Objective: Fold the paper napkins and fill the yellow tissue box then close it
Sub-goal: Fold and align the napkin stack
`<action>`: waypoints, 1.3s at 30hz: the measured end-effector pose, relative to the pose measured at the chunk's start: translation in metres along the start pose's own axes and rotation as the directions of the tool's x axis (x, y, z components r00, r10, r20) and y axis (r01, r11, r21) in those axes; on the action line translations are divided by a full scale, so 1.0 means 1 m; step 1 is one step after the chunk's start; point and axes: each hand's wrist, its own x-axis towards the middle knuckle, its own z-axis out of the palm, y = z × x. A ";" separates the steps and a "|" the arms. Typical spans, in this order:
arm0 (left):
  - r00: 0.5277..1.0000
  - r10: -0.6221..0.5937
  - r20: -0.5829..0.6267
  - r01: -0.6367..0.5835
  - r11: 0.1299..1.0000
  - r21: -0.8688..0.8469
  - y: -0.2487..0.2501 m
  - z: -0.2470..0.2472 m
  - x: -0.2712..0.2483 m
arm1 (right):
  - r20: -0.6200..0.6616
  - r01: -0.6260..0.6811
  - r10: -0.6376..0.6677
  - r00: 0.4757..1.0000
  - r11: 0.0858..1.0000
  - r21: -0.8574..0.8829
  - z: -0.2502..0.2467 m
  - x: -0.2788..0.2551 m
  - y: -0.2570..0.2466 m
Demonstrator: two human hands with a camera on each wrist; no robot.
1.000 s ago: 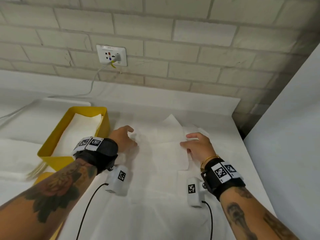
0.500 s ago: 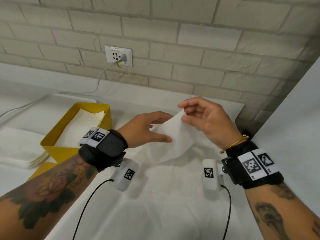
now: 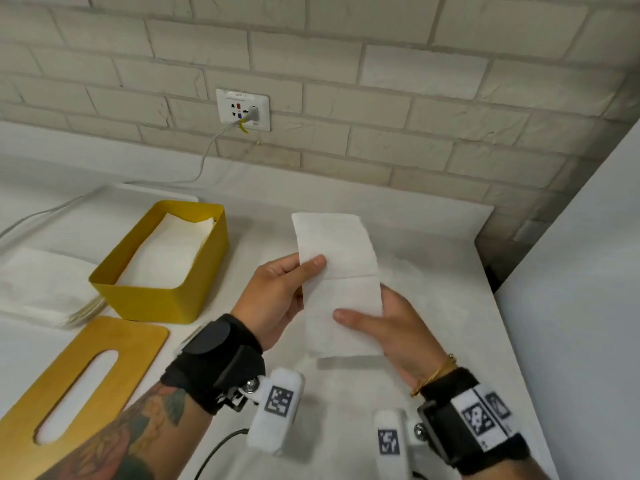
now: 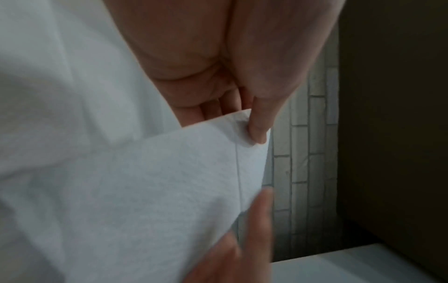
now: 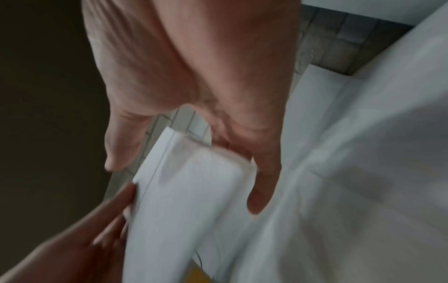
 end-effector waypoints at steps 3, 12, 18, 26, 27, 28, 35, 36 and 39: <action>0.999 -0.045 0.005 0.045 0.999 -0.010 -0.007 -0.009 -0.004 | 0.028 -0.044 0.044 0.999 0.999 -0.028 0.007 -0.003 0.016; 0.977 -0.131 -0.170 0.088 0.968 -0.235 -0.031 -0.038 -0.016 | 0.275 -0.238 0.274 0.921 0.958 -0.157 0.031 -0.013 0.044; 0.956 -0.142 -0.258 0.068 0.959 -0.276 -0.032 -0.065 -0.023 | 0.182 -0.246 0.344 0.921 0.878 -0.411 0.013 -0.006 0.020; 0.951 -0.137 -0.276 0.056 0.958 -0.283 -0.026 -0.083 -0.033 | -0.238 -0.396 0.336 0.911 0.874 -0.280 -0.016 0.030 0.016; 0.949 -0.140 -0.281 0.057 0.957 -0.285 -0.026 -0.084 -0.033 | -0.232 -0.406 0.351 0.907 0.873 -0.270 -0.013 0.030 0.019; 0.948 -0.143 -0.285 0.058 0.956 -0.286 -0.026 -0.085 -0.033 | -0.226 -0.407 0.355 0.907 0.877 -0.257 -0.011 0.031 0.023; 0.936 -0.160 -0.312 0.067 0.955 -0.288 -0.027 -0.089 -0.036 | -0.209 -0.224 0.158 0.965 0.912 -0.344 -0.001 0.035 0.033; 0.936 -0.153 -0.318 0.059 0.957 -0.285 -0.027 -0.090 -0.036 | -0.230 -0.169 0.092 0.969 0.924 -0.342 -0.004 0.034 0.030; 0.936 -0.136 -0.326 0.046 0.962 -0.270 -0.025 -0.092 -0.036 | -0.267 -0.021 -0.079 0.961 0.936 -0.352 -0.021 0.030 0.016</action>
